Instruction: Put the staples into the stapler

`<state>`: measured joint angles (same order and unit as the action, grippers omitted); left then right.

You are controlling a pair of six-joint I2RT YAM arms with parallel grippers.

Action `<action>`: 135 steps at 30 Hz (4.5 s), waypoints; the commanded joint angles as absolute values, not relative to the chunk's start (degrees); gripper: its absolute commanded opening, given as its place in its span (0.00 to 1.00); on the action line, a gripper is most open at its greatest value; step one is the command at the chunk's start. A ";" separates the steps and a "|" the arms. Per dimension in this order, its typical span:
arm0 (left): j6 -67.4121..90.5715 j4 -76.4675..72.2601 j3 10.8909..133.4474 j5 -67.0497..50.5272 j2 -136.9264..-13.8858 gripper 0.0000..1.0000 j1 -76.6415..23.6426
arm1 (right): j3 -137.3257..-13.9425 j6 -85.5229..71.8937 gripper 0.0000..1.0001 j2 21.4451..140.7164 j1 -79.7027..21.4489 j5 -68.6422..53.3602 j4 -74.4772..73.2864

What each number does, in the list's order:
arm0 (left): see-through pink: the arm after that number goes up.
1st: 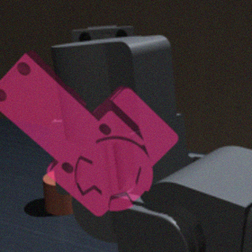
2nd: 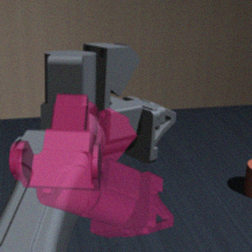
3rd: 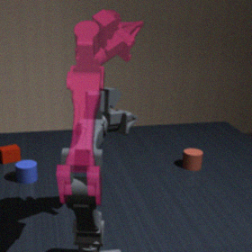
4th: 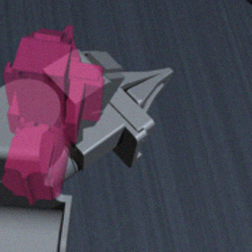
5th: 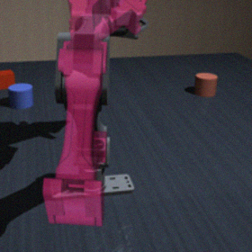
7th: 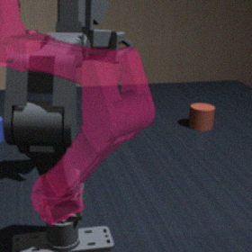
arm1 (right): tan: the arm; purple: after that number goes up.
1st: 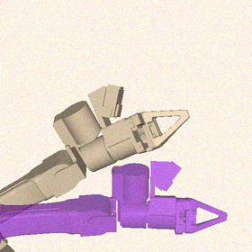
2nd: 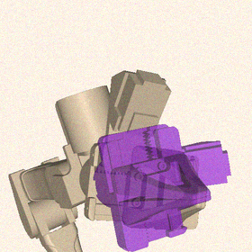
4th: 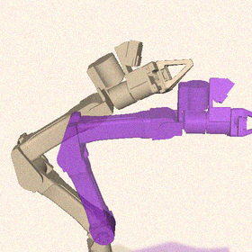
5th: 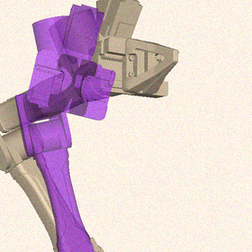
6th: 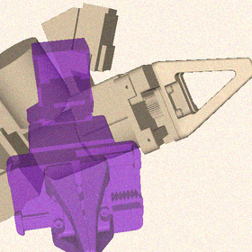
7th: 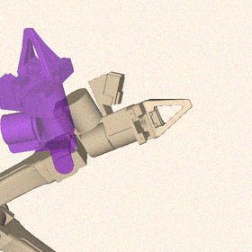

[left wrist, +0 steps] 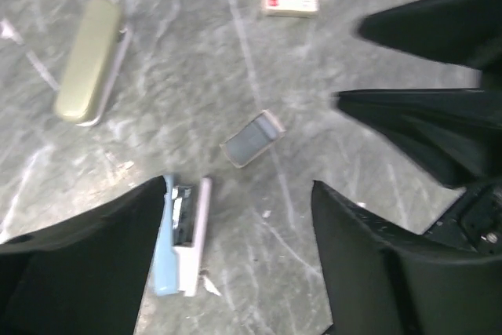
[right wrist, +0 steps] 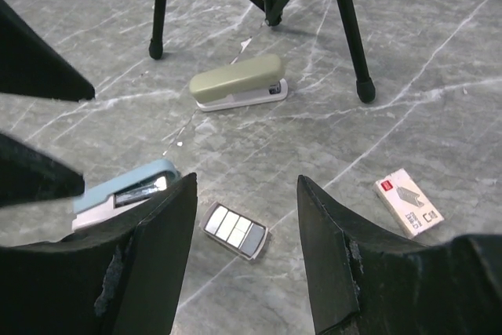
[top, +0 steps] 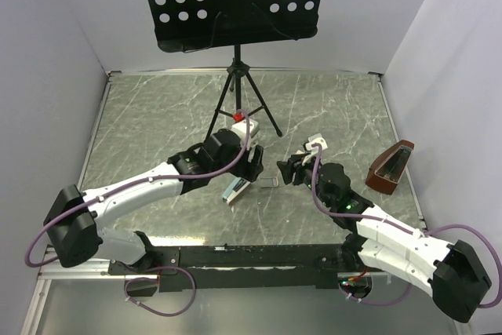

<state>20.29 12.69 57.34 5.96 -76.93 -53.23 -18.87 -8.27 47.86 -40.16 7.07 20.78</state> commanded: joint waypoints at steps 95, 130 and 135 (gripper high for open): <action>17.31 13.19 34.72 18.46 -26.63 0.99 -35.33 | -51.94 -46.23 0.26 109.69 -42.89 -15.39 7.66; 31.38 14.68 34.28 43.84 -15.66 0.99 -24.87 | -48.61 -26.55 1.00 46.43 -26.99 32.33 -26.36; 26.55 10.73 33.40 46.06 -8.63 0.99 -24.79 | -46.32 -18.38 1.00 30.78 -26.81 38.49 -25.23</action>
<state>30.39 16.10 33.95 42.19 -12.82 -25.19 -48.12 -26.35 39.11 -27.09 29.76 -24.03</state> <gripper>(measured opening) 0.995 0.994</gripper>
